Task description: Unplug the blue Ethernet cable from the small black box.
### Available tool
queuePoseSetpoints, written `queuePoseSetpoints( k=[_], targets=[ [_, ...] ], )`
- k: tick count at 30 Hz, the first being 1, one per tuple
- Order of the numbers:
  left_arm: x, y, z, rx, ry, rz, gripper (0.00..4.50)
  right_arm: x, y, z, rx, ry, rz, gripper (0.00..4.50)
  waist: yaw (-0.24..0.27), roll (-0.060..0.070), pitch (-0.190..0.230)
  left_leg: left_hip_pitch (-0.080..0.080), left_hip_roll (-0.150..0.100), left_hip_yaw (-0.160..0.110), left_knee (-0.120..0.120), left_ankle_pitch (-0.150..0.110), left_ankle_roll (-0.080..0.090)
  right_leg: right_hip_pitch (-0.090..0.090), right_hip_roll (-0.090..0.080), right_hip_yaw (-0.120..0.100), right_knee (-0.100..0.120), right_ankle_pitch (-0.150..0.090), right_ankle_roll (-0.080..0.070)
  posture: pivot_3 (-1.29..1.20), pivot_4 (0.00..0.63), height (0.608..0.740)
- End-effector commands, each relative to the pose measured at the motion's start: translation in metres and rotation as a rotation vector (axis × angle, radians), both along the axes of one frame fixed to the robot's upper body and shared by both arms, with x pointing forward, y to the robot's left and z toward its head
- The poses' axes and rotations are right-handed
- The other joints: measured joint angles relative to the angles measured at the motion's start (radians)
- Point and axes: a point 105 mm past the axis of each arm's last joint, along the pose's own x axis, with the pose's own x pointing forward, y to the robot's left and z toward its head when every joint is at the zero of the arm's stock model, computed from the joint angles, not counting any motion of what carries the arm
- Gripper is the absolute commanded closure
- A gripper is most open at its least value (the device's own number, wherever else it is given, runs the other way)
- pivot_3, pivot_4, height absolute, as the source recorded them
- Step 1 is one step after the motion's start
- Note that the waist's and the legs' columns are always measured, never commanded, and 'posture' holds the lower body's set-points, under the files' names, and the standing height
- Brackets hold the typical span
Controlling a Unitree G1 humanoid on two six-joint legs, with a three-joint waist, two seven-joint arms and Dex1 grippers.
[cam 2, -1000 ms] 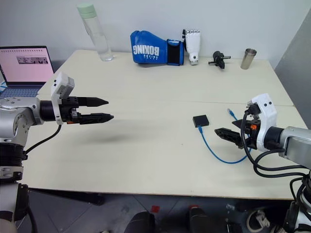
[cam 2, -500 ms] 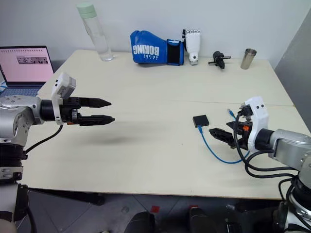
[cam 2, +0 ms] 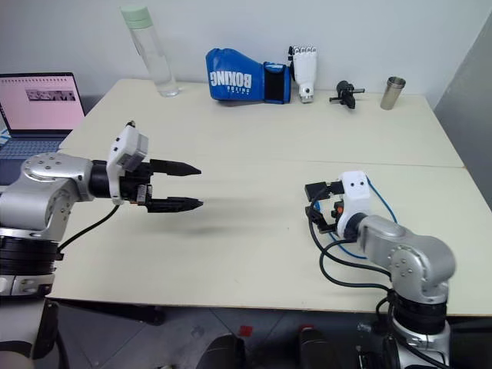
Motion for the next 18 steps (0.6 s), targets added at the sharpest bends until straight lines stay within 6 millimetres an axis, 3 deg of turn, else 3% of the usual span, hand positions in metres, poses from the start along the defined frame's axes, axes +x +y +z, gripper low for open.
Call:
queuePoseSetpoints(
  k=[1,8,15,18],
  targets=[
    [-0.007,-0.007,0.005,0.009,-0.037,-0.023,0.01,0.015,-0.003,-0.006,-0.008,-0.056,-0.065,0.00,0.000,0.000,0.000,0.000,0.000,0.000,0.000,0.000,0.000,0.000,0.000,0.000,0.000,0.000,0.000,0.00,0.150,0.740],
    [-0.009,-0.012,0.007,0.006,-0.039,-0.022,0.01,0.028,0.012,-0.017,0.011,-0.060,-0.057,0.00,0.000,0.000,0.000,0.000,0.000,0.000,0.000,0.000,0.000,0.000,0.000,0.000,0.000,0.000,0.000,0.00,0.150,0.740],
    [-0.010,-0.015,0.010,0.004,-0.041,-0.023,0.01,0.039,0.014,-0.031,-0.062,-0.078,-0.023,0.00,0.000,0.000,0.000,0.000,0.000,0.000,0.000,0.000,0.000,0.000,0.000,0.000,0.000,0.000,0.000,0.00,0.150,0.740],
    [-0.013,-0.017,0.009,0.008,-0.040,-0.023,0.00,0.038,0.013,-0.039,-0.082,-0.072,-0.014,0.43,0.000,0.000,0.000,0.001,0.000,0.000,0.000,0.000,0.000,0.000,0.000,0.000,0.000,0.000,0.000,0.00,0.150,0.740]
  ],
)
